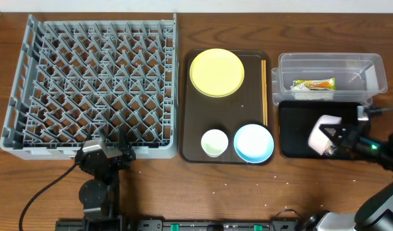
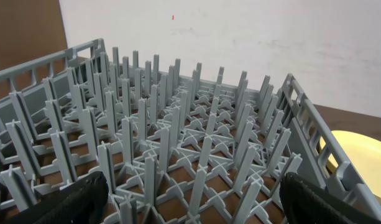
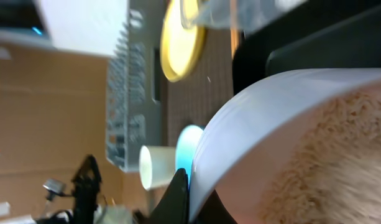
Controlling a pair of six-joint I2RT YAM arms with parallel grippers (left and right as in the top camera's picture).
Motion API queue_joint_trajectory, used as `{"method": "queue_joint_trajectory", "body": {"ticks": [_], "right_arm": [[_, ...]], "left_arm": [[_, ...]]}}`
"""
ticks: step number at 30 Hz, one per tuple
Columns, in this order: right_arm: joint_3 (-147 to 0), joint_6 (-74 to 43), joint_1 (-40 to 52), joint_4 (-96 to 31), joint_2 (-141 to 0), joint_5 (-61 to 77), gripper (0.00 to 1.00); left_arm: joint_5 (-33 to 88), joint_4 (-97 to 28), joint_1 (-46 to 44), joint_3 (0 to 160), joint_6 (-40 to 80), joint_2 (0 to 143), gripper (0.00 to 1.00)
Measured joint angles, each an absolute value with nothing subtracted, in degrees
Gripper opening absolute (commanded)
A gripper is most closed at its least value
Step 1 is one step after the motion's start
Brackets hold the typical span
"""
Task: Sort waste into correct bins and load items into the dishwasher
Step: 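Carry the pink bowl to the black tray and tip out the rice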
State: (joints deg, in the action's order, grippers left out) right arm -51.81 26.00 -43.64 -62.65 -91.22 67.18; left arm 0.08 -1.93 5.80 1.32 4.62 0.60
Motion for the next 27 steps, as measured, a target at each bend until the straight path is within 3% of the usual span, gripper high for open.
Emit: {"method": "queue_joint_trajectory", "body": {"ticks": [9,27], "right_arm": [[-50.4,29.0,-49.6,-59.9,-91.2,74.8,0.01],[-50.4,26.6,-49.8,-52.7,-91.2,86.4,0.01]], "left_arm": [[0.1,-1.9,5.8,1.3,4.6,0.6,0.89],[0.1,-1.9,5.8,1.3,4.6,0.6,0.89]]}}
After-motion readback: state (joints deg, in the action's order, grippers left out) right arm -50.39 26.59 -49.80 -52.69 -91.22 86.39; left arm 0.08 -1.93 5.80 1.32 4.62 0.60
